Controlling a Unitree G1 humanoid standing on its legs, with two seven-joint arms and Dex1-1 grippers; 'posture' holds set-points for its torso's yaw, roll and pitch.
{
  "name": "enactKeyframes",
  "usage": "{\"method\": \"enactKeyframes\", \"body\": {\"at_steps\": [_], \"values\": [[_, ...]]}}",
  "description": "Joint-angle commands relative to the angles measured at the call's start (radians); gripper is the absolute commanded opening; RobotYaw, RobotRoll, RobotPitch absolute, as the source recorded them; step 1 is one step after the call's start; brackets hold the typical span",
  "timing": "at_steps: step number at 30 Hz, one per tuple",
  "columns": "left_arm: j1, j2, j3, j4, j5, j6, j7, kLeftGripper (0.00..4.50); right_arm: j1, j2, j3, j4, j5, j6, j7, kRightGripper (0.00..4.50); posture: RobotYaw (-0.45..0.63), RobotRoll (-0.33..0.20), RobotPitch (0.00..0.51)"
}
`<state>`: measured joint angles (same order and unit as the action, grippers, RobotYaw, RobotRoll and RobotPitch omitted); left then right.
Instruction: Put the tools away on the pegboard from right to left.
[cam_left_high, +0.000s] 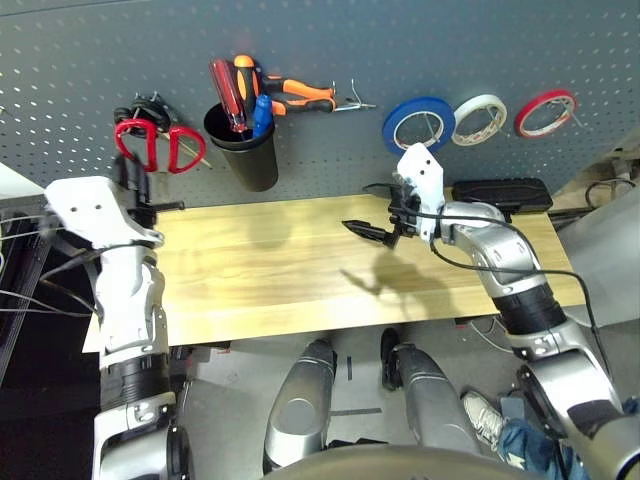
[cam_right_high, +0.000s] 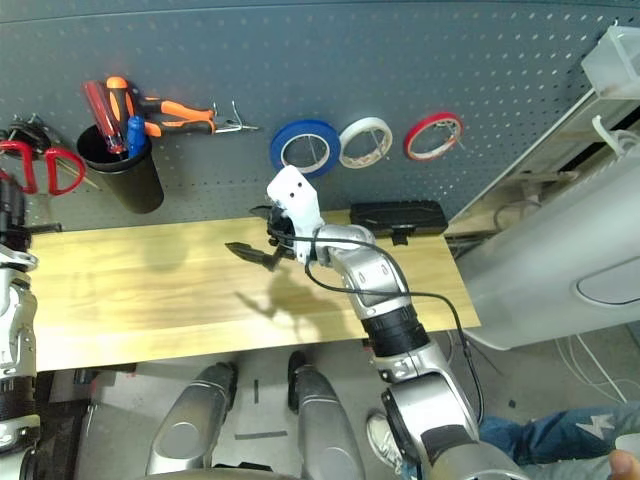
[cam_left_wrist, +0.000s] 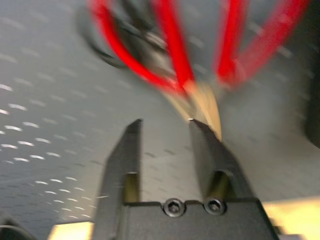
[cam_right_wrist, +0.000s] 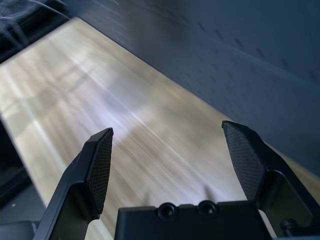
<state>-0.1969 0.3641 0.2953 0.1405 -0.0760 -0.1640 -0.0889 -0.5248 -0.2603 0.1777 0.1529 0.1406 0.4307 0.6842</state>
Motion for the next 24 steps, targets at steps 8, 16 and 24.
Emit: {"method": "enactKeyframes", "body": {"at_steps": [8, 16, 24], "values": [[0.044, -0.084, -0.157, 0.071, 0.049, 0.111, -0.047, 4.47, 0.069, 0.044, -0.223, 0.235, -0.026, -0.023, -0.390, 4.50, 0.12, 0.000, 0.291], [-0.006, -0.118, -0.209, 0.163, 0.104, 0.182, -0.005, 4.47, 0.013, -0.013, -0.361, 0.477, -0.009, -0.091, -0.478, 4.50, 0.12, 0.000, 0.294], [-0.043, -0.121, -0.238, 0.250, 0.141, 0.187, 0.018, 4.47, -0.048, -0.094, -0.385, 0.700, -0.024, -0.196, -0.473, 4.50, 0.11, 0.000, 0.276]]}}
